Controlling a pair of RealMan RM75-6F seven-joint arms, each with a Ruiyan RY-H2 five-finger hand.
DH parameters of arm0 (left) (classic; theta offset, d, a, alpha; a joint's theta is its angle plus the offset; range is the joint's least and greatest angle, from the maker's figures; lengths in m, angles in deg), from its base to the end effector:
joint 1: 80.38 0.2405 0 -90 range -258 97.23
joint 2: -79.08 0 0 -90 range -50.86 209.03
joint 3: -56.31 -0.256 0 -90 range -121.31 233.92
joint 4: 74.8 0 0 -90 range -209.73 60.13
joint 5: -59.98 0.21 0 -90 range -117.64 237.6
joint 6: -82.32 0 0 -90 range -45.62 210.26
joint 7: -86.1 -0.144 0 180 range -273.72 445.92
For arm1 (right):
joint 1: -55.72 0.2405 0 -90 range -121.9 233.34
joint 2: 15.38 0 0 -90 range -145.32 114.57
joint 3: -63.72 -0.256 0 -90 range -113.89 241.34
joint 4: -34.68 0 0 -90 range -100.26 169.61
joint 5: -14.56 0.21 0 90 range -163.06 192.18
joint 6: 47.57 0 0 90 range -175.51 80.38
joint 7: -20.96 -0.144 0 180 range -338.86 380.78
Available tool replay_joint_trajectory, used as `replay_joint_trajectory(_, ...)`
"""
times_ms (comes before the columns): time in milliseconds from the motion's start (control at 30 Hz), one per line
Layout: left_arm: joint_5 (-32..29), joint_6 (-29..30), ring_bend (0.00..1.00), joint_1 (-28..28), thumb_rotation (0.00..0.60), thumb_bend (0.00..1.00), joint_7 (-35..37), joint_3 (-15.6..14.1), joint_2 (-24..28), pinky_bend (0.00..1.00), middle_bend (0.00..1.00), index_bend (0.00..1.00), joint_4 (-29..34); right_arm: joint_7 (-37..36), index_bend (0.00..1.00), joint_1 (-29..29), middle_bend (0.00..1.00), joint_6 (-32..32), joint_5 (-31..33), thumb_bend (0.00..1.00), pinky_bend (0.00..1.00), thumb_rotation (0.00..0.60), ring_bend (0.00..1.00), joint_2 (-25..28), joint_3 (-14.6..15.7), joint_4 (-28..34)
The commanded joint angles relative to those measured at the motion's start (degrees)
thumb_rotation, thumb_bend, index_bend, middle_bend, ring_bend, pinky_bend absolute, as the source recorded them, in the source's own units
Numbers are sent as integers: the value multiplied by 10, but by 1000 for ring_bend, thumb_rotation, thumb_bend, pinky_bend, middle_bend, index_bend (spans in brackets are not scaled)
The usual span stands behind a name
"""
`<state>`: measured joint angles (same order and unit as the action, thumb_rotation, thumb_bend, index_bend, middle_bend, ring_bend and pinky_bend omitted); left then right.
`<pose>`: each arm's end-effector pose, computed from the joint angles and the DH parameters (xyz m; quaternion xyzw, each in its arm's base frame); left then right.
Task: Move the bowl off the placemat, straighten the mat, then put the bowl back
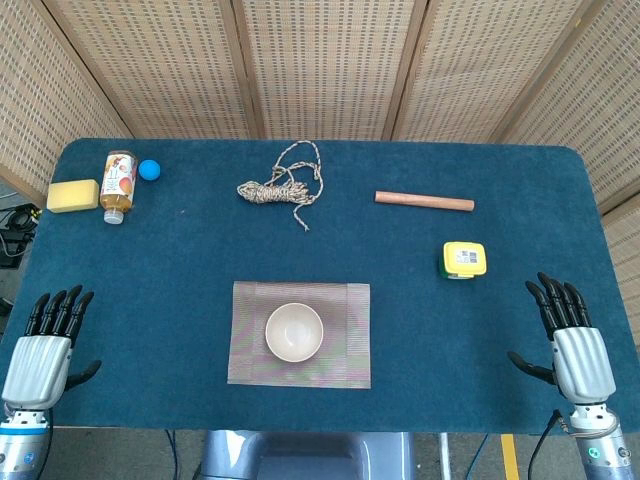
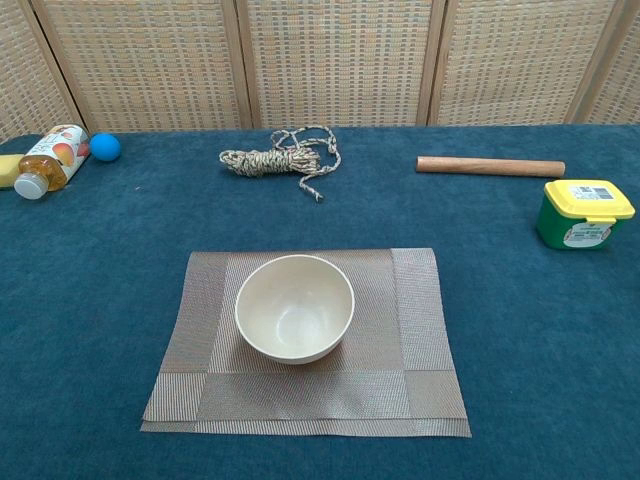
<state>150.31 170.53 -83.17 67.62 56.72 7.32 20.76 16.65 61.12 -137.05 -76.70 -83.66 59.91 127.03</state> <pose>-0.2817 0.1593 0.1122 -0.6321 -0.3360 -0.3579 0.5995 -0.2850 -0.1853 0.1442 0.5759 -0.3813 0.4776 0.5430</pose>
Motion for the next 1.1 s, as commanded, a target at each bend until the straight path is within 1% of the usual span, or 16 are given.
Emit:
replay_joint_trajectory(33, 0, -1, 0, 0, 600, 0, -2, -1, 1, 0, 0, 0, 2, 3, 0, 0, 0, 10, 11, 154, 0, 600, 0, 8, -1, 9)
replay_joint_trajectory(333, 12, 7, 0, 1, 600, 0, -9, -4, 0, 0, 0, 0, 5, -7, 0, 1, 0, 23, 20, 154, 0, 600, 0, 24, 0, 21)
replay_joint_trajectory(700, 35, -3, 0, -12, 600, 0, -11, -6, -18, 0, 0, 9, -14, -19, 0, 2, 0, 27, 25, 153, 0, 600, 0, 33, -2, 26)
replay_joint_trajectory(800, 43, -7, 0, -21, 600, 0, -13, -3, -24, 0, 0, 75, -16, -24, 0, 1, 0, 27, 24, 154, 0, 600, 0, 35, -2, 26)
replay_joint_trajectory(933, 57, -24, 0, -42, 600, 0, -29, 6, -32, 0, 0, 193, -12, -32, 0, 1, 0, 26, 25, 153, 0, 600, 0, 38, -3, 27)
replay_joint_trajectory(1033, 70, -46, 0, -66, 600, 0, -47, 15, -42, 0, 0, 285, -5, -37, 0, 0, 0, 26, 25, 154, 0, 600, 0, 40, -3, 27)
replay_joint_trajectory(1100, 72, -64, 0, -81, 600, 1, -56, 20, -51, 0, 0, 324, -3, -40, 0, 1, 0, 27, 26, 153, 0, 600, 0, 41, -3, 27)
